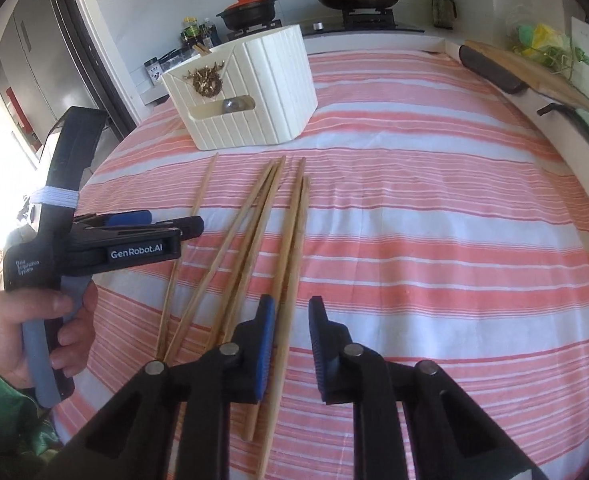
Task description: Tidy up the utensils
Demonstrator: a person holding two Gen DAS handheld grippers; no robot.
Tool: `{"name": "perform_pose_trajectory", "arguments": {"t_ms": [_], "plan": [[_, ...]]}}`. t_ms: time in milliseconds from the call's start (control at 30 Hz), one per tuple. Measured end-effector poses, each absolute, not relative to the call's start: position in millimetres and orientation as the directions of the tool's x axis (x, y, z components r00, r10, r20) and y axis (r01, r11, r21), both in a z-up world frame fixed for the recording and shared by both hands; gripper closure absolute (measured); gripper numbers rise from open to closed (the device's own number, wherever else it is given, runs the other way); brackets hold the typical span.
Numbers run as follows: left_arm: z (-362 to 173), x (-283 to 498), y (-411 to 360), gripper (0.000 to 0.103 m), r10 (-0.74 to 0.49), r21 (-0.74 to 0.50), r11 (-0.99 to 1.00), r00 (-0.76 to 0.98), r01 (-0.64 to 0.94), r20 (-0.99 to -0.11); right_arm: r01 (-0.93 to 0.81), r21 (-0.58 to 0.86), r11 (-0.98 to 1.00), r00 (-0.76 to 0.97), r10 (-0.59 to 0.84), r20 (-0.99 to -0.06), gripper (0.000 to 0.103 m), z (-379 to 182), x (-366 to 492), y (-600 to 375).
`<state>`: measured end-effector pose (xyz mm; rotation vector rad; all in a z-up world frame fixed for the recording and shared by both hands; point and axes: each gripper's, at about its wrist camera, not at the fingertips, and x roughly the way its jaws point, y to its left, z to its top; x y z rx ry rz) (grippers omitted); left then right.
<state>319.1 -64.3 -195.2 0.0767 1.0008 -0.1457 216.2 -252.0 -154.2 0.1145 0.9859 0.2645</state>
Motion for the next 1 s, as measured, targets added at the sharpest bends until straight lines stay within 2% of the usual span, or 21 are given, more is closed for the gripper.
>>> {"name": "perform_pose_trajectory", "arguments": {"t_ms": [33, 67, 133, 167, 200, 367, 733, 767, 800, 833, 867, 900, 1000], "plan": [[-194.6, 316.6, -65.2, 0.039, -0.096, -0.004, 0.985, 0.538, 0.17, -0.837, -0.176, 0.204, 0.963, 0.507, 0.267, -0.819, 0.091, -157.6, 220.1, -247.8], [-194.0, 314.3, -66.3, 0.048, -0.101, 0.001, 0.983, 0.545, 0.183, -0.832, -0.183, 0.186, 0.965, 0.488, 0.253, -0.835, 0.095, -161.7, 223.7, -243.4], [-192.3, 309.4, -69.0, 0.067, -0.108, 0.016, 0.977, 0.556, 0.214, -0.824, -0.186, 0.15, 0.971, 0.486, 0.224, -0.845, 0.096, -164.7, 226.5, -238.2], [-191.5, 306.5, -70.4, 0.082, -0.114, 0.02, 0.973, 0.557, 0.229, -0.823, -0.181, 0.144, 0.973, 0.481, 0.216, -0.85, 0.097, -164.4, 227.4, -237.2], [-190.7, 303.5, -70.1, 0.087, -0.116, 0.026, 0.97, 0.558, 0.24, -0.822, -0.168, 0.145, 0.975, 0.48, 0.21, -0.852, 0.097, -164.2, 227.6, -238.2], [-187.9, 287.1, -51.7, 0.097, -0.091, 0.054, 0.968, 0.546, 0.244, -0.833, -0.137, 0.113, 0.984, 0.477, 0.166, -0.863, 0.097, -161.7, 219.7, -240.8], [-185.8, 248.8, 16.2, 0.095, -0.116, 0.004, 0.974, 0.521, 0.224, -0.845, -0.163, -0.063, 0.985, 0.471, 0.022, -0.882, 0.092, -162.6, 188.8, -234.1], [-185.8, 248.7, 17.8, 0.088, -0.121, -0.001, 0.975, 0.523, 0.224, -0.844, -0.162, -0.056, 0.985, 0.47, 0.027, -0.882, 0.089, -162.1, 188.2, -234.0], [-185.4, 248.2, 19.1, 0.072, -0.123, -0.004, 0.975, 0.525, 0.221, -0.842, -0.16, -0.04, 0.986, 0.469, 0.041, -0.882, 0.08, -161.4, 187.9, -234.2], [-184.8, 247.3, 20.0, 0.062, -0.123, -0.005, 0.976, 0.53, 0.218, -0.839, -0.16, -0.026, 0.987, 0.47, 0.053, -0.881, 0.07, -160.6, 188.0, -234.6], [-183.7, 246.2, 20.9, 0.047, -0.12, -0.003, 0.977, 0.54, 0.212, -0.833, -0.164, -0.025, 0.986, 0.474, 0.056, -0.879, 0.068, -160.1, 187.2, -233.8], [-182.3, 244.8, 21.7, 0.041, -0.116, 0.0, 0.978, 0.55, 0.207, -0.827, -0.167, -0.035, 0.985, 0.476, 0.049, -0.878, 0.068, -160.1, 186.4, -231.6], [-180.5, 244.1, 23.4, 0.04, -0.126, -0.011, 0.979, 0.554, 0.206, -0.823, -0.176, -0.039, 0.984, 0.481, 0.051, -0.875, 0.068, -159.0, 185.0, -230.3]]}}
